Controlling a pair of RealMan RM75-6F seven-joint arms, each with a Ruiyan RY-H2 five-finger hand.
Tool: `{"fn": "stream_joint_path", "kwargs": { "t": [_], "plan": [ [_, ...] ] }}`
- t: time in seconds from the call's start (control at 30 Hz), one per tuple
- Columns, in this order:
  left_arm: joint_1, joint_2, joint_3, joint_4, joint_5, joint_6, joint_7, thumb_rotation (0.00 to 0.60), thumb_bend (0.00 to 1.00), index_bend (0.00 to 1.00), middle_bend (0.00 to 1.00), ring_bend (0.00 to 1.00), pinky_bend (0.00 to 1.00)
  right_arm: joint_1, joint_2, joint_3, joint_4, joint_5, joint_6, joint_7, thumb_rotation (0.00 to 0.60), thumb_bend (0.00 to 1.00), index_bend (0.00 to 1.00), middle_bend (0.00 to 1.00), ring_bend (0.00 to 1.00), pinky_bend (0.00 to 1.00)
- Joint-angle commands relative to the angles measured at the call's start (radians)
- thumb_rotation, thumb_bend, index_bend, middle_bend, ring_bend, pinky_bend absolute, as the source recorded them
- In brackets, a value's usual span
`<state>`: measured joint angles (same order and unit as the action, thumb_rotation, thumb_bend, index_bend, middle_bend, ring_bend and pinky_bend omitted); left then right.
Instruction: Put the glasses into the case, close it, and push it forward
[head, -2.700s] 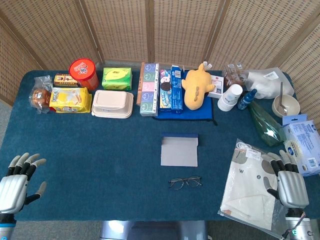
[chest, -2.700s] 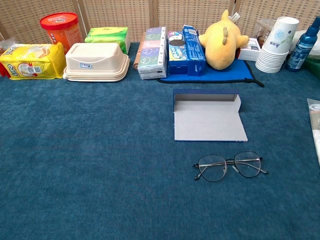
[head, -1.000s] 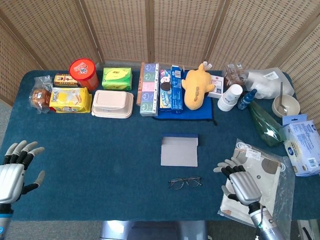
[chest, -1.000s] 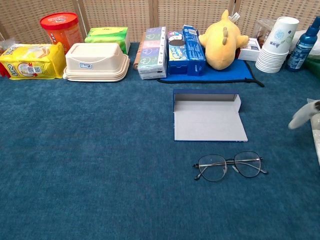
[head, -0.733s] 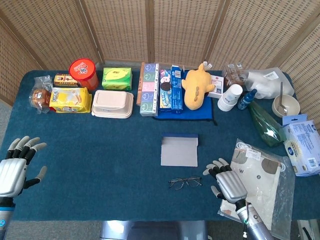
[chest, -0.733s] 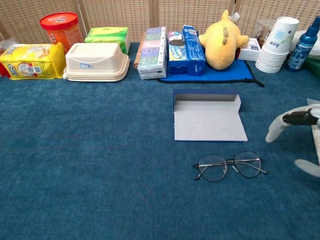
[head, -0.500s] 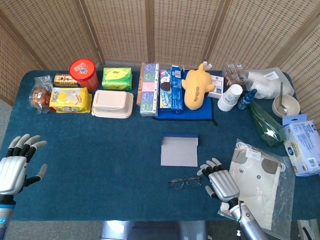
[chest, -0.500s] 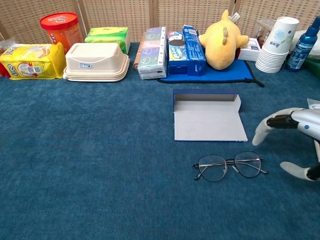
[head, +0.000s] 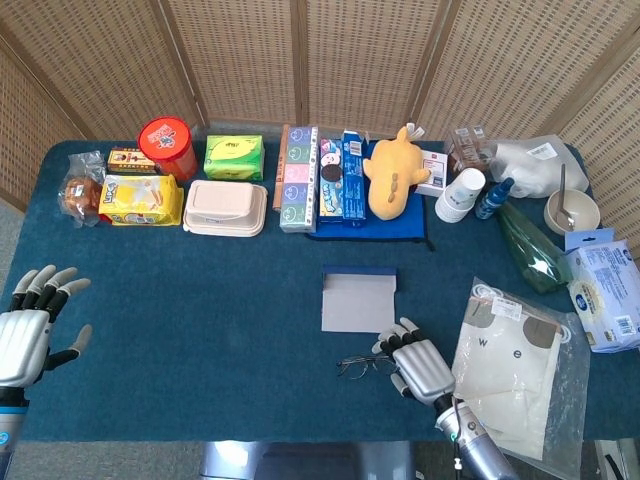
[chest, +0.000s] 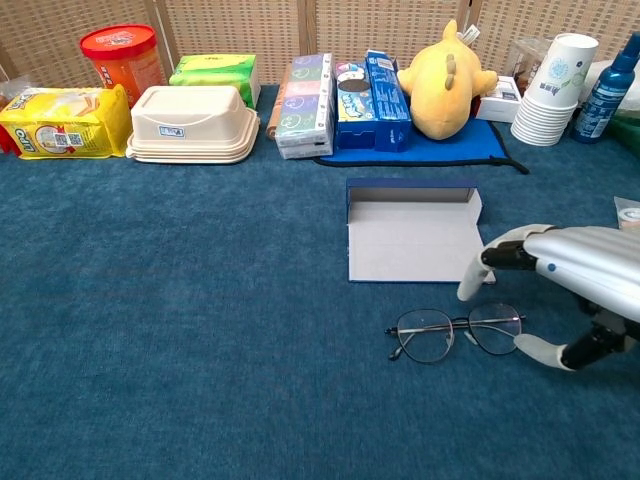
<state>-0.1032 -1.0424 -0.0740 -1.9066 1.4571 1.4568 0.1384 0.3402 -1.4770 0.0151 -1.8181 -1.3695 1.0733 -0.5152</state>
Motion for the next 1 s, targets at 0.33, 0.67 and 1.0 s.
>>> {"fn": "stream_joint_path", "kwargs": {
  "t": [0.33,0.67,1.0],
  "plan": [
    [0.001,0.004,0.001,0.021,0.001,0.008,-0.030,0.600,0.34,0.22,0.15,0.06,0.00,0.025,-0.040,0.000,0.018,0.031,0.011,-0.071,0.600,0.37,0.25,0.23,0.14,0.11],
    [0.004,0.009,0.002,0.028,0.015,0.024,-0.050,0.600,0.34,0.22,0.15,0.06,0.00,0.025,-0.063,-0.019,0.026,0.033,0.028,-0.078,0.600,0.37,0.34,0.23,0.14,0.11],
    [0.019,0.013,0.000,0.045,0.036,0.065,-0.083,0.600,0.34,0.22,0.15,0.06,0.00,0.033,-0.099,-0.029,0.053,0.034,0.031,-0.090,0.600,0.37,0.36,0.23,0.14,0.11]
  ]
}}
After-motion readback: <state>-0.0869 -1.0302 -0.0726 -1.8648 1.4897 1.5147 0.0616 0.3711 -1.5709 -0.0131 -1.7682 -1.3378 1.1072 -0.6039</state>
